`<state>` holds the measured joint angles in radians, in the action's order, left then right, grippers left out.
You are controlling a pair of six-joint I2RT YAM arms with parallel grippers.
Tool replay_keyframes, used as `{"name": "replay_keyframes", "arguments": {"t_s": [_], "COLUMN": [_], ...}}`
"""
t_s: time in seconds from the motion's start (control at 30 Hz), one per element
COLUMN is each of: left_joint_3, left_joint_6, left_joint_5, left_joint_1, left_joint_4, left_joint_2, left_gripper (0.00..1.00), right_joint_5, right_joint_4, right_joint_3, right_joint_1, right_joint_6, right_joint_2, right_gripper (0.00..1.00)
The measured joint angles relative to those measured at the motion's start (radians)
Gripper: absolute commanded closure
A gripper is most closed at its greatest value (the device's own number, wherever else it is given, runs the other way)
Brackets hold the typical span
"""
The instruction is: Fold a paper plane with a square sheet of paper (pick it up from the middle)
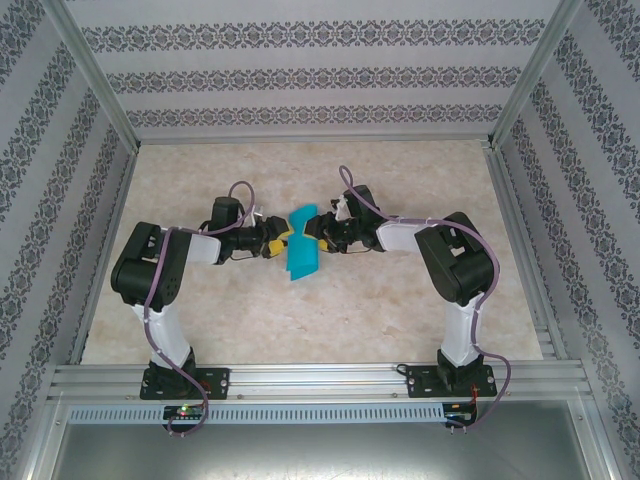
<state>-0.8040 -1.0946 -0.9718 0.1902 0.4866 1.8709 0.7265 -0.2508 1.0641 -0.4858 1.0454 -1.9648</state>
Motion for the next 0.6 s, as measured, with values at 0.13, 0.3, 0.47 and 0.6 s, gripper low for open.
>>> {"name": "replay_keyframes", "arguments": {"t_s": [0.13,0.3,0.47,0.6], "left_joint_3": [-0.002,-0.002,0.0,0.002], "left_joint_6": [-0.015,-0.069,-0.115,-0.13], "left_joint_5": [-0.013,-0.041,-0.05,-0.054], "left_joint_1": [0.0,0.001,0.003,0.008], "left_joint_4": [0.029,0.12,0.188,0.222], "left_joint_2": [0.007,0.055,0.081,0.082], "left_gripper": [0.48,0.51,0.62,0.73], "right_joint_5": [0.014,0.024,0.028,0.034], "right_joint_4": [-0.027,-0.05,-0.085,-0.098], "right_joint_3": [-0.015,-0.029,-0.054,-0.059], "right_joint_1": [0.0,0.005,0.018,0.022], "right_joint_6": [0.01,0.03,0.053,0.06], "right_joint_2": [0.0,0.0,0.0,0.0], "right_gripper": [0.54,0.54,0.54,0.54]}}
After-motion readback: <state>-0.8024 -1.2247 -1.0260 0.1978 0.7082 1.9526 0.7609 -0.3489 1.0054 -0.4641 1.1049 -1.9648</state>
